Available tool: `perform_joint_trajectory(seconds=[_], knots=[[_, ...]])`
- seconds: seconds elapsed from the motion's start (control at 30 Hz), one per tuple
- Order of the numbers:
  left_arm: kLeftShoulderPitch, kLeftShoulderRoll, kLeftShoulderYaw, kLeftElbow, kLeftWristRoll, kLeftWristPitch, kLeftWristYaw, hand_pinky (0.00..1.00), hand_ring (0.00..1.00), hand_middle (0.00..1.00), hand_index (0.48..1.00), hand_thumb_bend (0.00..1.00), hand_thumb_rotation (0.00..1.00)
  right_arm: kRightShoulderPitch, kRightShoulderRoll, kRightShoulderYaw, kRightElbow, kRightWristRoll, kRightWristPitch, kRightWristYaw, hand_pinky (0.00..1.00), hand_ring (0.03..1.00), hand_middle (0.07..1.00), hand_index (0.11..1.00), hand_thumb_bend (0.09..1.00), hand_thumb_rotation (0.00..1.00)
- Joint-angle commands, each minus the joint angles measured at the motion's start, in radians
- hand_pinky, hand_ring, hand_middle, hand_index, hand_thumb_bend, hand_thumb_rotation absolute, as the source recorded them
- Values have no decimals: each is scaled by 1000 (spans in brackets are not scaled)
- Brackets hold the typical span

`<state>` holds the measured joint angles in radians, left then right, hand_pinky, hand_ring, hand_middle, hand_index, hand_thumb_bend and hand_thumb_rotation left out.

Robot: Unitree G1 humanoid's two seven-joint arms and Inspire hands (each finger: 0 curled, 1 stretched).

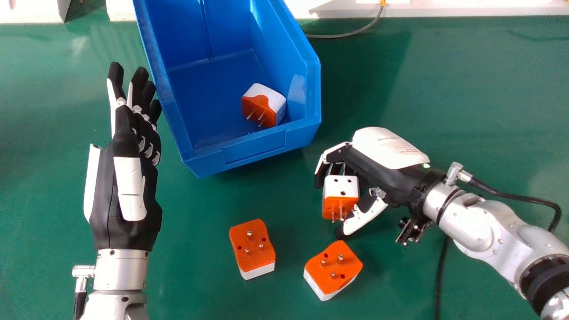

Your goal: Pick all objects and put in blue box

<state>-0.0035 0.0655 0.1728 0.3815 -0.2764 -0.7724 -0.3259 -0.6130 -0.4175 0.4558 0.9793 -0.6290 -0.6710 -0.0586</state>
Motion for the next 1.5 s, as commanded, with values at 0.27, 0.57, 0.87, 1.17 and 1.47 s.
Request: perform_joint_trajectory(seconds=[0.27, 0.57, 0.87, 1.17, 1.47], knots=[[-3, 6, 0, -11, 3, -4, -5, 1000, 1000, 1000, 1000, 850, 1000, -7, 0, -41, -21, 31, -14, -3, 347, 381, 478, 537, 518, 0], [-6, 6, 0, -6, 6, -8, -4, 1000, 1000, 1000, 1000, 850, 1000, -14, -7, -75, -66, 68, -22, 29, 357, 389, 477, 532, 517, 0], [-9, 4, -3, -4, 12, -7, 0, 1000, 1000, 1000, 1000, 849, 1000, -20, -31, -137, -180, 136, -12, 106, 365, 392, 480, 529, 516, 0], [-16, 2, -4, -2, 19, -4, 7, 1000, 1000, 1000, 1000, 849, 1000, -41, -56, -203, -336, 203, 23, 208, 362, 392, 483, 528, 516, 0], [-20, 2, -4, 6, 16, -8, 4, 1000, 1000, 1000, 1000, 848, 1000, -110, -69, -245, -444, 229, 79, 287, 360, 391, 486, 527, 515, 0]])
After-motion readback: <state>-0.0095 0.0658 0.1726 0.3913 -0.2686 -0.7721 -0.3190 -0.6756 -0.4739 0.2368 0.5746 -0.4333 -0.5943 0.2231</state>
